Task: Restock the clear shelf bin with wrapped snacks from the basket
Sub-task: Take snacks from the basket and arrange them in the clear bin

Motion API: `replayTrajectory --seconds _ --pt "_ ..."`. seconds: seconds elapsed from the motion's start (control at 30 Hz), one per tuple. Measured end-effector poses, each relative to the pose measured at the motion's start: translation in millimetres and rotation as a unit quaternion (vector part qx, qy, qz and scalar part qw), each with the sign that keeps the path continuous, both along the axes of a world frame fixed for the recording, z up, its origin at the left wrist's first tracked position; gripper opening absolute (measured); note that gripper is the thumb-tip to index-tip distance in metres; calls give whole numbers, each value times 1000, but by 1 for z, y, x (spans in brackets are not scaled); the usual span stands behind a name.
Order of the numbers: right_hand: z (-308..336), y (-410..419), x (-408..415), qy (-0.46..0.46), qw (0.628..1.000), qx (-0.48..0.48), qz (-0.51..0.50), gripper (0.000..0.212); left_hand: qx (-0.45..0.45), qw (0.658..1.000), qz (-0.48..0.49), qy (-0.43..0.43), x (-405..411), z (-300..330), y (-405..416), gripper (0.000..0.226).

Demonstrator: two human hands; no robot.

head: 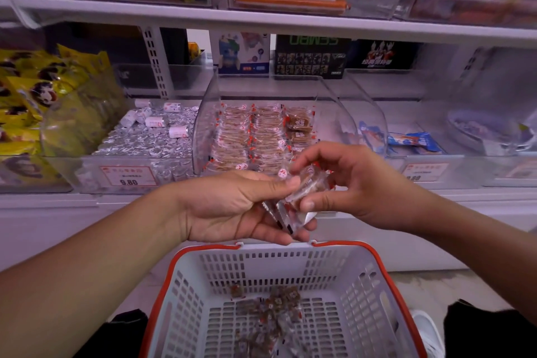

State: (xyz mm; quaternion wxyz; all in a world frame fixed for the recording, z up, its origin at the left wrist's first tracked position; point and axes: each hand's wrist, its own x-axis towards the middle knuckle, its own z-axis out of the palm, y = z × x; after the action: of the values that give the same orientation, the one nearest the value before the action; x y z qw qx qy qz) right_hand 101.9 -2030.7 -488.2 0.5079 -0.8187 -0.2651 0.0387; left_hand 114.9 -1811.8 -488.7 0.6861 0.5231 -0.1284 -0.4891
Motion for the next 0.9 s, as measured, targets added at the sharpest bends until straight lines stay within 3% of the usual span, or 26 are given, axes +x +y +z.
replayTrajectory --seconds 0.13,0.23,0.3,0.43,0.57,0.63,0.7,0.8,0.9 --pt "2 0 1 9 1000 14 2 62 37 998 16 -38 4 4 -5 61" --pt "2 1 2 -46 998 -16 -38 53 27 992 118 -28 8 3 -12 74" --pt "-1 5 2 -73 993 -36 -86 48 -5 984 177 -23 5 2 -17 74" --pt "-9 19 -1 -156 975 -108 -116 48 -41 979 194 -35 -8 -5 -32 62" --pt "-6 26 -5 -220 951 -189 -104 60 -13 926 374 -51 -9 -13 -44 26" --pt "0 27 -5 -291 918 -246 -112 54 -28 908 410 -75 -8 -15 -48 21" --pt "11 27 -3 -327 891 -293 -113 49 -23 899 427 -99 -8 -15 -49 22" --pt "29 26 3 -264 902 -331 -83 43 23 889 437 -134 -6 -17 -49 32" --pt "45 24 5 -238 905 -347 -57 39 40 903 391 -172 -7 -8 -45 49"
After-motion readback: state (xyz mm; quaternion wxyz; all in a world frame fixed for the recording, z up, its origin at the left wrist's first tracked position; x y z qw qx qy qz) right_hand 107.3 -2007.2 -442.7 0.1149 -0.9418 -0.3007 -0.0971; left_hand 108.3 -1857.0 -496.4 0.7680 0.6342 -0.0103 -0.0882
